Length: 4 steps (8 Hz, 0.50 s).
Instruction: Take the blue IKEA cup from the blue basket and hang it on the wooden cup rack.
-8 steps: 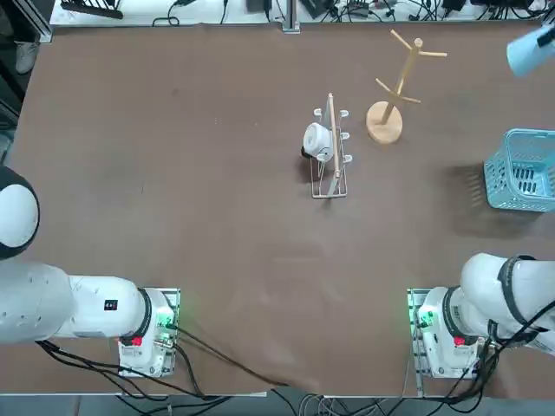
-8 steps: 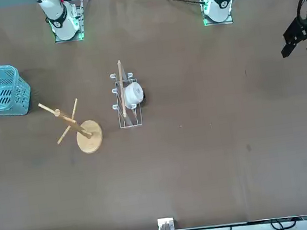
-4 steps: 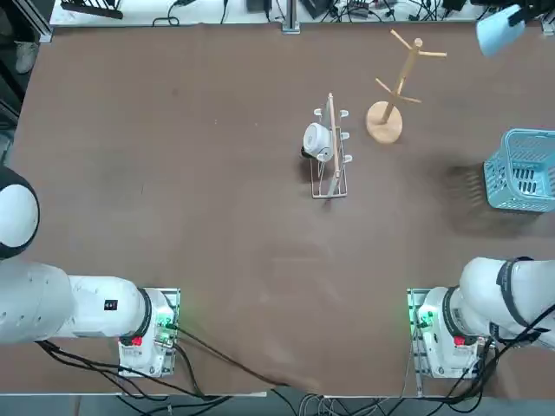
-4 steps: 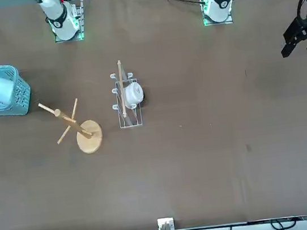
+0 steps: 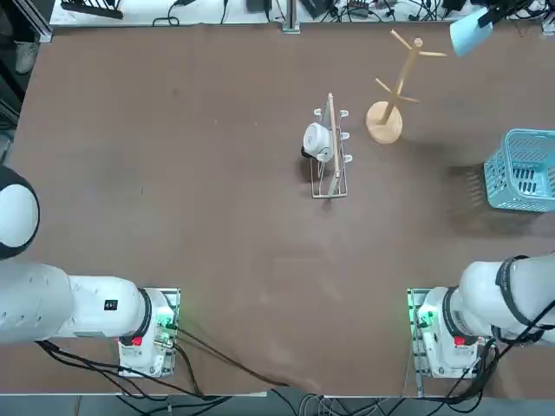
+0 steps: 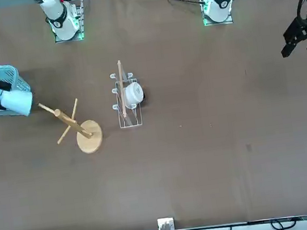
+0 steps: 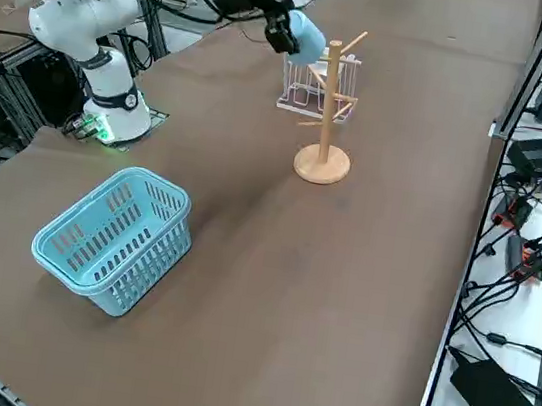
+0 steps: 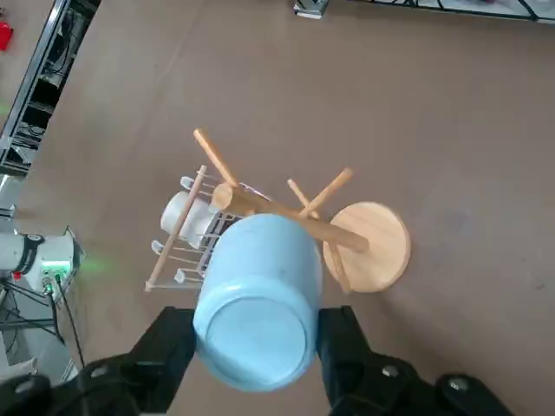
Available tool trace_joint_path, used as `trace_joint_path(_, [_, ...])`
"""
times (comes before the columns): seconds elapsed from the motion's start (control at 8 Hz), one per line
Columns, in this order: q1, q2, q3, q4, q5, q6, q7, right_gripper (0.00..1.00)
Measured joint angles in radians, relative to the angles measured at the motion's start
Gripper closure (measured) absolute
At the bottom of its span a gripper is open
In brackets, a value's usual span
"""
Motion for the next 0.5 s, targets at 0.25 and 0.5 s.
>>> trace_joint_path(0.25, [0.027, 0.024, 0.000, 0.002, 0.002, 0.035, -0.001, 0.19])
trace_joint_path(0.5, [0.046, 0.039, 0.000, 0.003, 0.034, 0.044, -0.001, 0.19])
